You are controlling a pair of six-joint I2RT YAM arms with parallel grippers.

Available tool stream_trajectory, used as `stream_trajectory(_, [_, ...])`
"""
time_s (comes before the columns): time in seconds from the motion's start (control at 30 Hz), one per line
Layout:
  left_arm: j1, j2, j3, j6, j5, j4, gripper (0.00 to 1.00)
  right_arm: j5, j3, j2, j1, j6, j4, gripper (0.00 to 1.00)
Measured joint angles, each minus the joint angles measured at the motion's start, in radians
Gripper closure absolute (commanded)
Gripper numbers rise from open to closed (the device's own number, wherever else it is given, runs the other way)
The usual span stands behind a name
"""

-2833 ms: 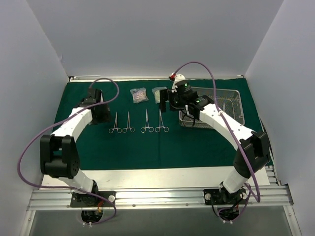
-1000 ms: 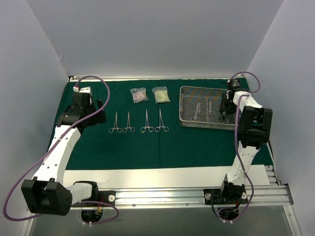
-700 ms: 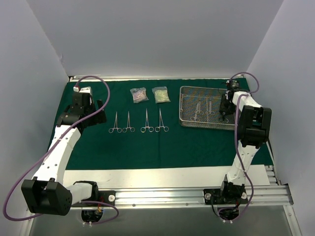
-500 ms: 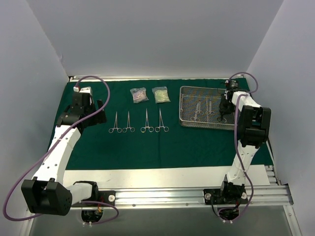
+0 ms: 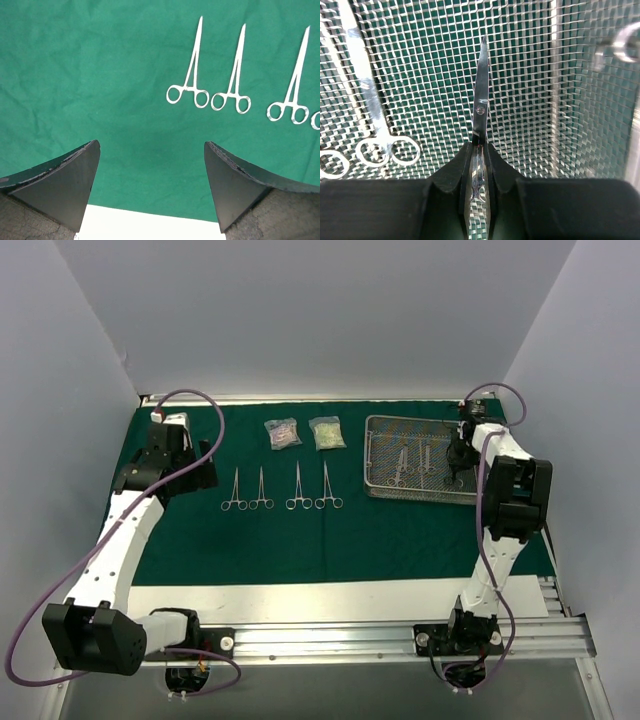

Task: Open and lay out the surgical kit
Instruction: Pick up the medical item from the container, then place the medical item in the surgical kit.

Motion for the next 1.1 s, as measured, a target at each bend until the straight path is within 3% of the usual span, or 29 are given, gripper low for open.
stream_trajectory(0.43, [-0.002, 0.028, 0.105, -0.001, 0.021, -0.035, 0.06, 0.032, 0.003, -0.258, 0.09, 0.038, -0.038, 1.0])
stream_trajectory(0.63, [-0.002, 0.058, 0.121, -0.01, 0.021, -0.052, 0.06, 0.035, -0.064, -0.407, 0.26, 0.131, -0.075, 1.0])
stream_trajectory(0.93, [-0.002, 0.106, 0.179, -0.02, 0.006, -0.062, 0.06, 0.072, -0.302, -0.627, 0.644, 0.351, -0.13, 1.0])
stream_trajectory(1.1, [-0.002, 0.129, 0.188, -0.025, 0.004, -0.064, 0.06, 0.085, -0.44, -0.722, 0.757, 0.454, -0.134, 1.0])
